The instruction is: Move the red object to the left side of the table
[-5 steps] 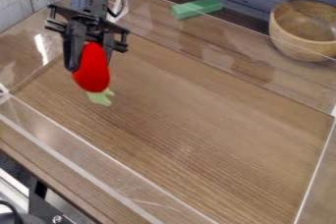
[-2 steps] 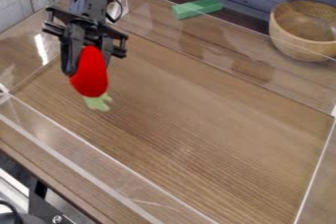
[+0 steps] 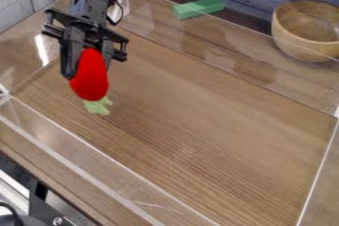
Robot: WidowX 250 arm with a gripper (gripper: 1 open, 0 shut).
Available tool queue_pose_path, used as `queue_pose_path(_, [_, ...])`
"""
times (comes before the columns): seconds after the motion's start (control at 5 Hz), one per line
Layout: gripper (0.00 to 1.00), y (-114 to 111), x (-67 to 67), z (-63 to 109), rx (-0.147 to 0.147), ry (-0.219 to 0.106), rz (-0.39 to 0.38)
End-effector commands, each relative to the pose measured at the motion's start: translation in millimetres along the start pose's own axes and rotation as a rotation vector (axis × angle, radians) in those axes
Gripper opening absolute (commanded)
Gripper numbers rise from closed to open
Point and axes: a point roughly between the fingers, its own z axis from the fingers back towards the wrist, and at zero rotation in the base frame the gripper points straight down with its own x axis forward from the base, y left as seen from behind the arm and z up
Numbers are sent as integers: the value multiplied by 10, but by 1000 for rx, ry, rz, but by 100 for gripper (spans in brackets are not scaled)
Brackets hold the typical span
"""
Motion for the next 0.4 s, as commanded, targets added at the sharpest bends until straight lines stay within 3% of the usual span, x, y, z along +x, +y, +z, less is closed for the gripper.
queue_pose_path(0.0, [0,135,-102,77,-50,-36,7])
queue_pose_path(0.2, [0,125,-92,51,-48,-27,9])
